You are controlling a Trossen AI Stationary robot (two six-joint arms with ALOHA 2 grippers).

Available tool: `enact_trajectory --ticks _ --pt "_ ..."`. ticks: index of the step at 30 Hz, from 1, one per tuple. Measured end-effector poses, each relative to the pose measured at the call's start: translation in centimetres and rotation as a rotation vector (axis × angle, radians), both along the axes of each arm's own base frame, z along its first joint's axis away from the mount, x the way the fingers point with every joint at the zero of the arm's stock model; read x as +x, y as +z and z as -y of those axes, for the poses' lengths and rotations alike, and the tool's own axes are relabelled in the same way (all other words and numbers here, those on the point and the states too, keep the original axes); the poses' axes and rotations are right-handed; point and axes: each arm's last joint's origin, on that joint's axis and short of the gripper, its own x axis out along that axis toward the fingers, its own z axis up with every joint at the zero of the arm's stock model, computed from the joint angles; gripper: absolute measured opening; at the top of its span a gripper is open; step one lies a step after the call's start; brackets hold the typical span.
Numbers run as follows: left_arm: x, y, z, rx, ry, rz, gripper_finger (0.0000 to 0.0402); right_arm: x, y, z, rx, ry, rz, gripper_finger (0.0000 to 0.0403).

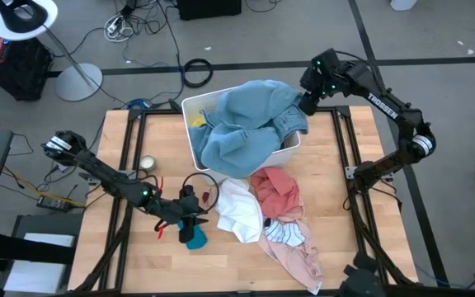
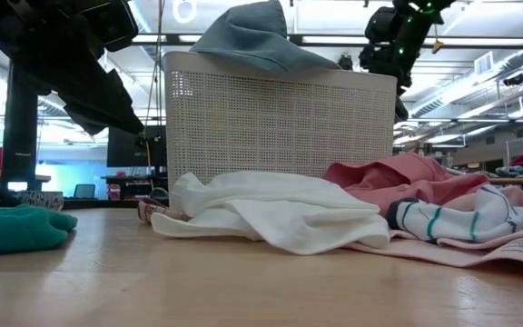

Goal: Sort clothes
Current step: Put the light blue pants into the white bin

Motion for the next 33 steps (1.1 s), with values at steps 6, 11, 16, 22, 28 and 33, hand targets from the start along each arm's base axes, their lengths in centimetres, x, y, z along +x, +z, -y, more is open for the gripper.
enact_trajectory --ticks 6,11,16,22,28,33 --pt "0.0 0.0 0.0 -0.013 0.009 0.0 0.0136 0.9 -1.1 1.1 -0.036 0.093 -0.077 0.0181" --pt "0.0 0.0 -0.1 -0.004 0.021 0.003 0.0136 2.1 -2.1 1.7 -0.031 0.125 -0.076 0.0135" --pt "0.0 0.0 -0.1 0.006 0.026 0.005 0.0136 2.8 -0.7 0.6 -0.084 0.117 -0.074 0.0018" --pt "-0.1 -0.1 -0.2 0.013 0.028 -0.007 0.0136 3.7 5.3 -2.2 -0.193 0.103 0.072 0.0008" --pt "-0.1 -0.1 -0.1 -0.014 0.046 -0.008 0.0136 6.6 9.9 -6.4 -0.145 0.255 0.371 0.0007" --pt "0.0 0.0 -0.1 -0.015 0.042 -0.002 0.0136 11.4 8.4 -9.2 -0.035 0.395 0.423 0.0007"
